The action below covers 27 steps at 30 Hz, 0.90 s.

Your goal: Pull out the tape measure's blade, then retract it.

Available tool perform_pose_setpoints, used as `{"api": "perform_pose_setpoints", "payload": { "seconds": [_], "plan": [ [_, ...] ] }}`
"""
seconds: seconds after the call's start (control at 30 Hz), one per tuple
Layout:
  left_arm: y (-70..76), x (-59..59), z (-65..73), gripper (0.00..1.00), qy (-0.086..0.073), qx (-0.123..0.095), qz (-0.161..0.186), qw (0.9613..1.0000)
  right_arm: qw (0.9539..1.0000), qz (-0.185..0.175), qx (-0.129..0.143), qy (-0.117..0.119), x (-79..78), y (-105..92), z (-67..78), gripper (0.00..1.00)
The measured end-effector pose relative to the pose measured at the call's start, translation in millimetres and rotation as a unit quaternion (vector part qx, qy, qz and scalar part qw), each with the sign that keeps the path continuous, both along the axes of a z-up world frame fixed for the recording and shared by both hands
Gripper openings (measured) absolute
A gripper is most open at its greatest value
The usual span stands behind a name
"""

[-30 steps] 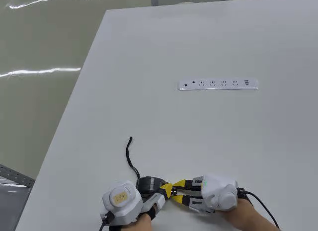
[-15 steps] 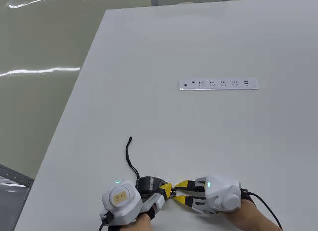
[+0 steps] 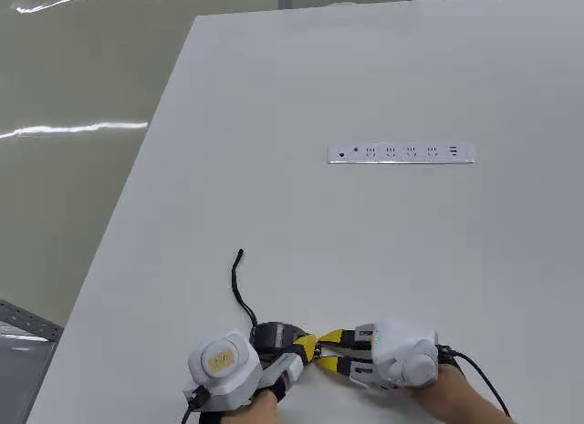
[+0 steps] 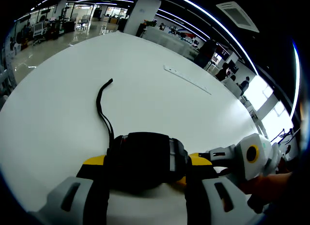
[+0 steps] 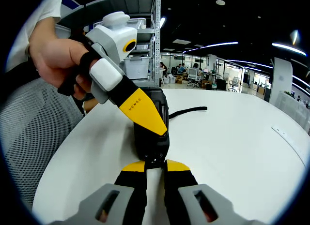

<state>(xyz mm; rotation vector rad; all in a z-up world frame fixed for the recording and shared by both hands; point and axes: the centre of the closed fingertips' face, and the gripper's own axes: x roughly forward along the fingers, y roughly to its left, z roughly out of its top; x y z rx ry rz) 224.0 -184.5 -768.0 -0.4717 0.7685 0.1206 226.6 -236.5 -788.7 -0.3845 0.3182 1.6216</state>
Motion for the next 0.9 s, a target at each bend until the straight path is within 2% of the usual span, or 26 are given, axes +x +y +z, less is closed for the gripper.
{"api": "perform_pose_setpoints", "payload": {
  "seconds": [0.43,0.9],
  "plan": [
    [1.1,0.2,0.1,0.61,-0.002,0.002,0.001,1.0000,0.9999,0.011,-0.005,-0.002,-1.6,3.8,1.1,0.11],
    [1.0,0.2,1.0,0.62,-0.006,0.004,0.001,1.0000,1.0000,0.007,-0.005,0.003,-1.6,3.6,1.1,0.12]
  ]
}}
